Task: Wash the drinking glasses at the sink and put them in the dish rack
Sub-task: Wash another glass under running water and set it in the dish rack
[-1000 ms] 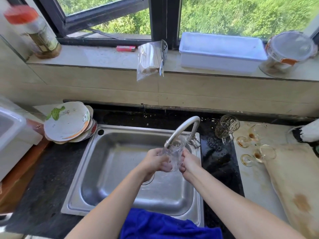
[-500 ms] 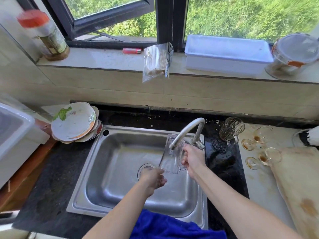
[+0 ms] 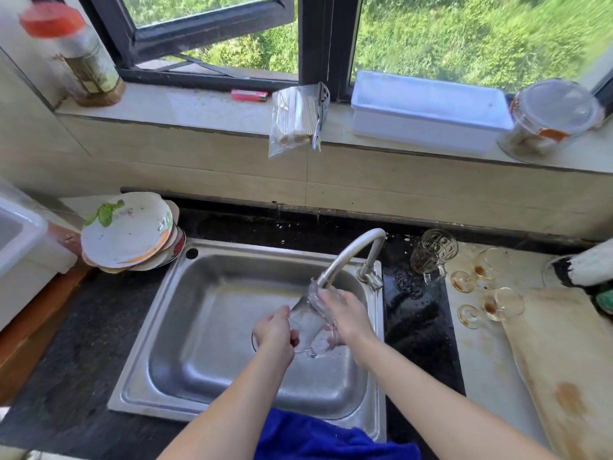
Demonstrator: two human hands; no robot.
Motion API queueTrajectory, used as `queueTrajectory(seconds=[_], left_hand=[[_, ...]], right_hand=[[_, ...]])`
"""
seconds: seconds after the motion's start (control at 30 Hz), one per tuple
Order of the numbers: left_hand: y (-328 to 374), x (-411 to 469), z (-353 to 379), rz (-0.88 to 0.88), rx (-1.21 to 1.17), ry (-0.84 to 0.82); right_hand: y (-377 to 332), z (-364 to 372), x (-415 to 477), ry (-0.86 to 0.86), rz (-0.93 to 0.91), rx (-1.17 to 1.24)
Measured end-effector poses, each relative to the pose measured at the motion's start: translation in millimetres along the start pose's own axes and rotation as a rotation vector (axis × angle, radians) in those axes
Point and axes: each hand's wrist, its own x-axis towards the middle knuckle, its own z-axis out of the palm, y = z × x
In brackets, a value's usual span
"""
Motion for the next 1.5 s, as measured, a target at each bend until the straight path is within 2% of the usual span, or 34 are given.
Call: queueTrajectory(seconds=[0.1,0.2,0.27,0.3,0.37,0.4,0.47,0.6,0.67,0.73,0.8,0.87,0.93,1.03,1.1,1.17,1.3,1.37,1.5], left_hand=[[4.1,-3.1,7.1,0.143,0.103,0.004],[11.2,-7.8,8.4,0.186,0.117,0.064],[16.6,-10.8,5.3,0.236,0.145,0.093],[19.0,-11.5,4.4,0.270,0.170,0.093],[24.4,-14.8,5.9,0.381,0.233,0.064],[27.2,-19.0,7.9,0.436,0.270,0.037],[32.0,-27.3,10.7,0.494,0.312,-0.053],[46.3,-32.8,-1.6,0.350,0.233,-0.402],[52.4,-25.2,-8.9,0.422,0.388,-0.396],[52.5,-21.0,-12.2,0.515,0.657,-0.359],[49.4,-28.8,-7.0,0.363,0.753,-0.500],[49.9,-38.0,1.1,0.160,0.688,-0.611],[51.4,-36.7,12.4,0.182,0.657,-0.593],[42.2,-41.4,29.2,0.463,0.844,-0.421],[34.4,-48.4,36.0,0.714,1.080,-0.230],[32.6,-55.6,38.7,0.831,1.168,-0.128],[42.8,-59.4,35.4,0.862,1.214,-0.070],[48.0,-57.1,30.5,0.812,1.143,-0.077],[52.4,-50.1,16.2,0.546,0.760,-0.308]], right_hand=[[-9.6,-3.9,24.6,0.093,0.153,0.038],[-5.0,7.7,20.4,0.140,-0.085,-0.193],[-5.3,14.5,12.2,0.082,-0.177,-0.259],[-7.9,13.8,14.2,0.035,-0.126,-0.211],[-18.2,7.7,22.3,-0.063,0.127,-0.019],[-20.3,3.5,27.4,-0.075,0.232,0.072],[-20.0,-5.7,30.8,-0.063,0.323,0.173],[-2.3,-35.9,29.3,-0.165,0.420,0.430],[8.3,-52.3,30.7,-0.161,0.482,0.575],[19.6,-56.0,36.5,-0.148,0.537,0.673],[29.7,-50.2,41.8,-0.204,0.560,0.702],[35.8,-45.7,45.6,-0.285,0.561,0.738],[33.3,-43.2,46.6,-0.250,0.576,0.789],[38.7,-41.4,47.6,-0.112,0.554,0.690],[41.7,-35.8,42.6,-0.173,0.584,0.665],[40.7,-26.3,34.9,-0.245,0.617,0.721],[38.9,-9.3,31.3,-0.293,0.652,0.781],[40.7,-10.3,34.4,-0.328,0.638,0.765],[32.4,-32.6,34.7,-0.411,0.603,0.807]])
